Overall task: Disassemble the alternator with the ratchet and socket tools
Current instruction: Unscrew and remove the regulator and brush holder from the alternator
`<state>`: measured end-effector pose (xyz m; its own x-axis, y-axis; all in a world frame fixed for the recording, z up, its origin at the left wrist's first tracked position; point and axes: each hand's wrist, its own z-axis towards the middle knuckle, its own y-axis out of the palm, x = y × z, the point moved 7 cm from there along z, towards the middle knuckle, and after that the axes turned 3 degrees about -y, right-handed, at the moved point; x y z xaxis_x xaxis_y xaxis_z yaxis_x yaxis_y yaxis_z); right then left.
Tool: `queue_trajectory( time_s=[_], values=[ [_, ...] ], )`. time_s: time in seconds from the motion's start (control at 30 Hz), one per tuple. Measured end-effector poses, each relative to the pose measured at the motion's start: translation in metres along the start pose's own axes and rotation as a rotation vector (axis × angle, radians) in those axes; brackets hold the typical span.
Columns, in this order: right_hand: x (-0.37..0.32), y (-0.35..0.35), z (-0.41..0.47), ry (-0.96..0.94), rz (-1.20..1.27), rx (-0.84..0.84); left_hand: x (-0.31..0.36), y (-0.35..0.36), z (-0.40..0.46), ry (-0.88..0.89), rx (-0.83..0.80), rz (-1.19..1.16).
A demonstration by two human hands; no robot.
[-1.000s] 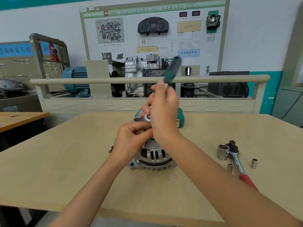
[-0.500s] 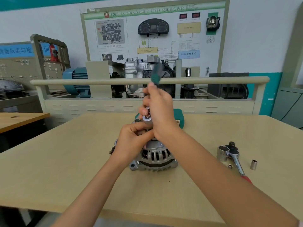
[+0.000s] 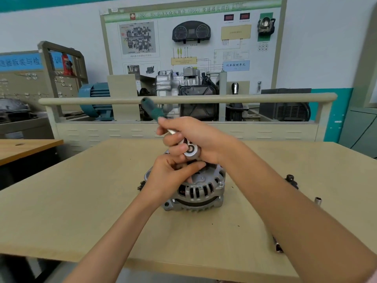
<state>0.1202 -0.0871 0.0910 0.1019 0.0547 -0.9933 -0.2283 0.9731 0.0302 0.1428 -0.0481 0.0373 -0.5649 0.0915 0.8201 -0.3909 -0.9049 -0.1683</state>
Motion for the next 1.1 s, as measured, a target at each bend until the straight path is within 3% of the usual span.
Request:
queue_trajectory(
  time_s=[0.1, 0.17, 0.3, 0.37, 0.47, 0.63, 0.77, 0.87, 1.0, 1.1],
  values=[
    [0.001, 0.004, -0.004, 0.070, 0.009, -0.102, 0.002, -0.001, -0.001, 0.022, 0.004, -0.015],
    [-0.002, 0.000, -0.004, -0.002, 0.062, -0.007, 0.006, 0.001, -0.001, 0.034, 0.018, -0.041],
    [-0.012, -0.025, -0.029, -0.589, 0.091, 0.681, 0.010, 0.003, -0.001, 0.084, 0.021, 0.004],
    [-0.006, -0.028, -0.042, -0.682, 0.184, 0.826, 0.010, 0.003, -0.002, 0.103, 0.016, 0.020],
    [-0.011, -0.030, -0.029, -0.486, 0.203, 0.674, 0.011, 0.003, -0.002, 0.094, 0.027, 0.020],
    [-0.006, -0.005, -0.006, 0.021, -0.123, 0.055, 0.008, 0.004, 0.000, 0.014, -0.020, -0.046],
    [0.004, 0.008, -0.006, 0.041, -0.352, -0.024, 0.012, 0.001, -0.002, 0.036, -0.035, -0.079],
    [-0.007, 0.000, -0.009, -0.133, -0.220, 0.179, 0.012, 0.002, -0.004, 0.052, -0.007, -0.104],
    [-0.016, -0.037, -0.033, -0.586, 0.224, 0.789, 0.013, 0.008, -0.001, 0.100, -0.035, -0.120],
    [-0.011, -0.047, -0.035, -0.602, 0.424, 0.834, 0.012, 0.008, 0.000, 0.104, -0.016, -0.108]
  ],
)
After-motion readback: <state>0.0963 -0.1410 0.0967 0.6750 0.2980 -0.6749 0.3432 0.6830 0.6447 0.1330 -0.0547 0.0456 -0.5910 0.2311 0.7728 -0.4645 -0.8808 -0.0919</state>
